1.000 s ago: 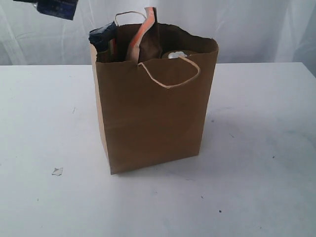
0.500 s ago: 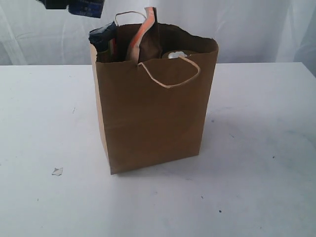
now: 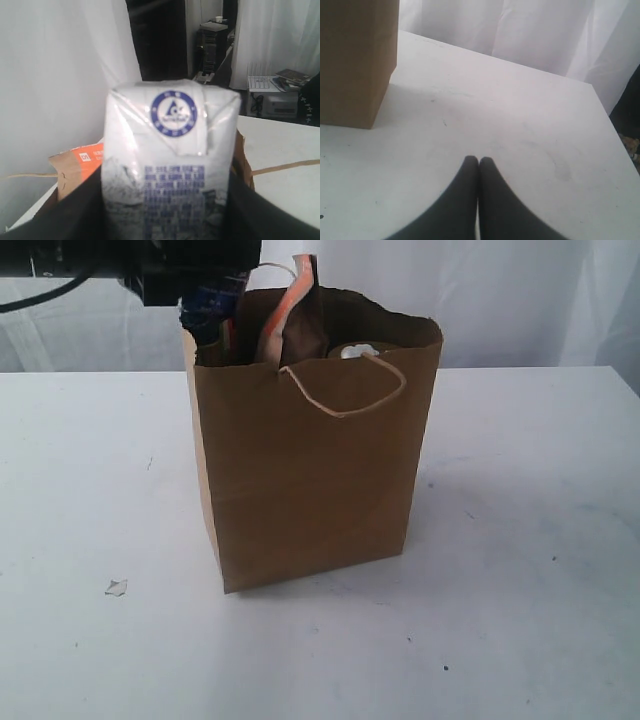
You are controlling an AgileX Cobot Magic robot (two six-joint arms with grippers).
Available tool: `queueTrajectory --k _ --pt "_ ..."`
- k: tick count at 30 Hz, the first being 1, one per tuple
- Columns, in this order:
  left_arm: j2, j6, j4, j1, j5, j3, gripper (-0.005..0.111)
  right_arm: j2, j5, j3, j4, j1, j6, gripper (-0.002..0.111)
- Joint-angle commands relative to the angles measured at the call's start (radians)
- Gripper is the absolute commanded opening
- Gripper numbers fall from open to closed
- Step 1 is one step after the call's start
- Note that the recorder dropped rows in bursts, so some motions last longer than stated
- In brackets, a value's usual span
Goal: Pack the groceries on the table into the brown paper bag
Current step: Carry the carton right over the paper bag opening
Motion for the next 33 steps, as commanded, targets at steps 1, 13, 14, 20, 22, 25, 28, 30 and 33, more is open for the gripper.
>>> queueTrajectory --k 1,13,14,20,22,25,28,30,33 --pt "0.014 0.025 -0.07 -0.004 0.046 0.0 0.0 -0.007 -0.006 0.006 -0.003 -0.006 0.005 0.0" --pt "0.043 0.052 -0.081 -0.004 0.057 0.0 0.0 -0.007 -0.006 0.006 -0.003 -0.006 0.005 0.0" --pt "0.049 0.052 -0.081 -0.004 0.064 0.0 0.0 -0.007 -0.006 0.006 -0.003 -0.006 0.005 0.0" --pt "0.081 0.055 -0.092 -0.007 0.098 0.0 0.0 -0.007 -0.006 0.006 -0.003 -0.006 0.005 0.0" --pt "0.09 0.055 -0.092 -0.007 0.098 0.0 0.0 -0.007 -0.006 0.006 -0.003 -0.006 0.005 0.0" --pt "0.1 0.055 -0.092 -0.007 0.101 0.0 0.0 -0.007 -0.006 0.006 -0.003 -0.006 0.005 0.0" --pt "0.104 0.101 -0.09 -0.007 0.117 0.0 0.0 -0.007 -0.006 0.006 -0.003 -0.006 0.005 0.0" --pt "0.104 0.142 -0.103 -0.007 0.131 0.0 0.0 -0.007 -0.006 0.006 -0.003 -0.006 0.005 0.0" --pt "0.104 0.159 -0.114 -0.007 0.13 0.0 0.005 -0.007 -0.006 0.006 -0.003 -0.006 0.005 0.0"
